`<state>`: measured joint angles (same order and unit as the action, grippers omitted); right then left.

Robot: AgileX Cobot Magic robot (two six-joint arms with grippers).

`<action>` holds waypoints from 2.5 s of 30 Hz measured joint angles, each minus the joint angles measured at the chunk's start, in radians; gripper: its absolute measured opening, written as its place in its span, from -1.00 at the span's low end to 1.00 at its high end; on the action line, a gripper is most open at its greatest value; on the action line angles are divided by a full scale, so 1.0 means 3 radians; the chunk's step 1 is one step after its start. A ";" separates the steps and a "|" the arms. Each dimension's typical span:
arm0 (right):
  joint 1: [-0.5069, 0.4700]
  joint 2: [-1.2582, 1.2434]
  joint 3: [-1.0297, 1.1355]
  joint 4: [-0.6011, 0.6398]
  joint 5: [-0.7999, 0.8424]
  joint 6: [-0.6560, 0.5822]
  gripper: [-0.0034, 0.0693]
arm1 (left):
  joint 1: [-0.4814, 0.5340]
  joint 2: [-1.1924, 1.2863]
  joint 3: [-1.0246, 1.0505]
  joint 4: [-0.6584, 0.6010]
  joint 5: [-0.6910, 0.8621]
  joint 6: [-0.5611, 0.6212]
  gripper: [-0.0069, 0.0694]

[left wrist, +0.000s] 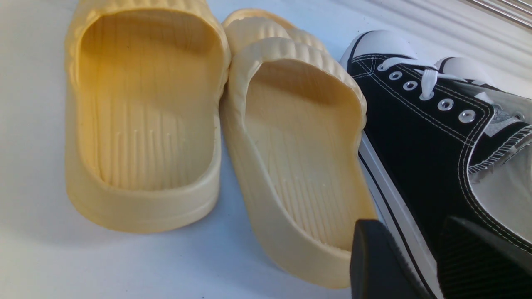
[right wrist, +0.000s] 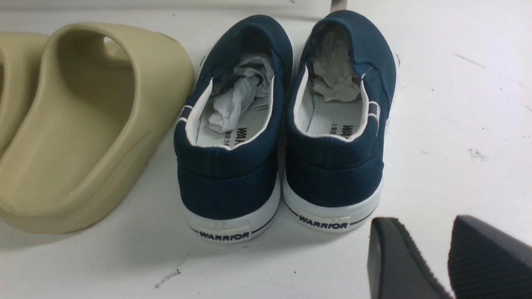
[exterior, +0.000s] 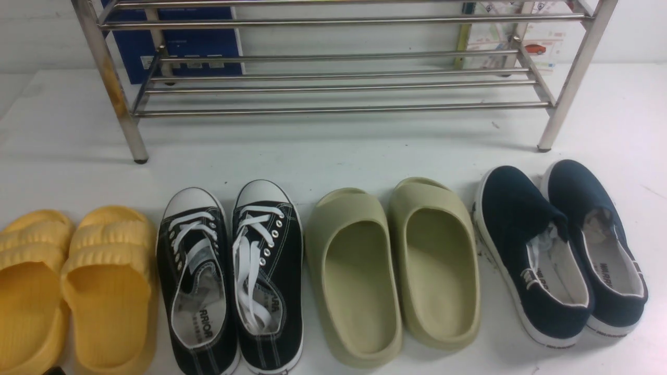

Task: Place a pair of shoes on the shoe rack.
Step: Use the left arm to grab the shoe closest to it

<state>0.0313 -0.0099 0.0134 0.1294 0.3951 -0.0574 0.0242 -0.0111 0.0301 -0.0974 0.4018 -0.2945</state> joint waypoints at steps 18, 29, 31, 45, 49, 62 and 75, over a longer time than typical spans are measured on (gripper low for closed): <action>0.0000 0.0000 0.0000 0.0000 0.0000 0.0000 -0.25 | 0.0000 0.0000 0.0000 -0.1465 -0.1012 -0.0821 -0.20; 0.0000 0.0000 0.0000 0.0000 0.0000 0.0000 -0.25 | 0.0000 0.0613 -0.1400 -0.1198 0.0634 -0.0437 -0.85; 0.0000 0.0000 0.0000 0.0000 0.0000 0.0000 -0.25 | 0.0000 0.0958 -0.1695 -0.1051 0.1081 -0.0341 -0.85; 0.0000 0.0000 0.0000 0.0000 0.0000 0.0000 -0.25 | -0.0290 0.3913 -0.2904 -0.0623 0.1786 0.0326 -0.85; 0.0000 0.0000 0.0000 0.0000 0.0000 0.0000 -0.24 | -0.0853 0.4094 -0.2952 -0.0385 0.1634 -0.0019 -0.85; 0.0000 0.0000 0.0000 0.0000 0.0000 0.0000 -0.24 | -0.1207 0.4416 -0.2924 0.0407 0.1560 -0.1163 -0.09; 0.0000 0.0000 0.0000 0.0000 0.0000 0.0000 -0.24 | -0.1207 0.5316 -0.2795 0.0414 0.1052 -0.1200 0.02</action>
<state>0.0313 -0.0099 0.0134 0.1294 0.3951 -0.0574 -0.3380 1.5838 -0.8083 0.0268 0.7175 -0.6544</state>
